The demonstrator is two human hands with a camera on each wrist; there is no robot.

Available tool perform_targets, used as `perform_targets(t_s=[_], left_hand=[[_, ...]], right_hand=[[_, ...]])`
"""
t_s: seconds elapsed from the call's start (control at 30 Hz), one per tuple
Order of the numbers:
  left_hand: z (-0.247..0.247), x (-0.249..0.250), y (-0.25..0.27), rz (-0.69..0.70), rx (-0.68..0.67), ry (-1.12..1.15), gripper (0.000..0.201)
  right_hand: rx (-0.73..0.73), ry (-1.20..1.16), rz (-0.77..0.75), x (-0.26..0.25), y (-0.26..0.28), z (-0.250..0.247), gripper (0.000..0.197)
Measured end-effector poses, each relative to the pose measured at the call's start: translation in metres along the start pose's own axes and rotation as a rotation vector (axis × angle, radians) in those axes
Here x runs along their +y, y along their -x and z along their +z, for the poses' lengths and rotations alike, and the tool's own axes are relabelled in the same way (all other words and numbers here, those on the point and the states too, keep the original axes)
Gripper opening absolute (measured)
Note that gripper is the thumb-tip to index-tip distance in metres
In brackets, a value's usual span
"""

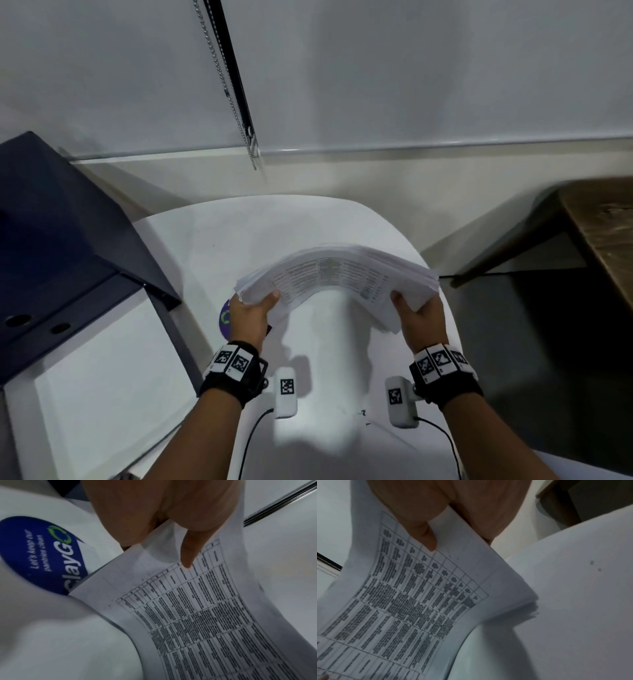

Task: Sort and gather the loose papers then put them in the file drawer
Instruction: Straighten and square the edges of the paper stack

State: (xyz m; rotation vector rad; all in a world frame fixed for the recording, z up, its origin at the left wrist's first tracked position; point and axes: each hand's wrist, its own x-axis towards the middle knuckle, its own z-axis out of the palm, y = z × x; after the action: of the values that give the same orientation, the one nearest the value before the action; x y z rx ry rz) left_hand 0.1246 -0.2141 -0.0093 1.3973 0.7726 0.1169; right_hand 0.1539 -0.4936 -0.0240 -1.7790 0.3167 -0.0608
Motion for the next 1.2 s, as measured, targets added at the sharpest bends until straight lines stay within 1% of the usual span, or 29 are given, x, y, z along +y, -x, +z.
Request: perform_targets(t_s=[0.1, 0.17, 0.2, 0.27, 0.3, 0.37, 0.47, 0.5, 0.6, 0.73, 0.87, 1.2], left_hand=[[-0.002, 0.014, 0.002, 0.148, -0.087, 0.035, 0.047], [-0.001, 0.023, 0.006, 0.241, -0.131, 0.107, 0.041], [0.0, 0.027, 0.009, 0.278, -0.134, 0.152, 0.036], [0.003, 0.032, 0.012, 0.311, -0.086, 0.199, 0.021], [0.005, 0.034, 0.012, 0.313, -0.048, 0.188, 0.014], [0.007, 0.035, 0.009, 0.301, 0.024, 0.138, 0.01], [0.007, 0.036, 0.006, 0.284, 0.052, 0.132, 0.009], [0.007, 0.038, 0.006, 0.286, 0.051, 0.144, 0.01], [0.006, 0.037, 0.003, 0.282, 0.067, 0.128, 0.011], [0.007, 0.04, 0.0, 0.265, 0.081, 0.118, 0.009], [0.008, 0.042, -0.002, 0.266, 0.073, 0.135, 0.01], [0.004, 0.043, -0.007, 0.316, 0.044, 0.104, 0.005]], right_hand=[[0.001, -0.043, -0.119, -0.016, 0.0, -0.007, 0.042], [0.0, -0.098, -0.184, -0.027, 0.002, -0.01, 0.044], [0.003, -0.141, -0.21, -0.033, 0.004, -0.01, 0.046], [0.035, -0.216, -0.247, -0.043, 0.009, -0.006, 0.046], [0.069, -0.234, -0.247, -0.048, 0.009, -0.002, 0.043], [0.153, -0.248, -0.217, -0.053, 0.008, 0.003, 0.033], [0.223, -0.265, -0.182, -0.052, 0.0, 0.005, 0.013], [0.228, -0.267, -0.186, -0.051, -0.002, 0.005, 0.012], [0.24, -0.211, -0.198, -0.048, -0.007, 0.003, 0.015], [0.245, -0.234, -0.208, -0.047, -0.011, 0.006, 0.008], [0.188, -0.239, -0.286, -0.051, -0.011, 0.006, 0.001], [0.15, -0.23, -0.301, -0.049, -0.017, -0.001, 0.007]])
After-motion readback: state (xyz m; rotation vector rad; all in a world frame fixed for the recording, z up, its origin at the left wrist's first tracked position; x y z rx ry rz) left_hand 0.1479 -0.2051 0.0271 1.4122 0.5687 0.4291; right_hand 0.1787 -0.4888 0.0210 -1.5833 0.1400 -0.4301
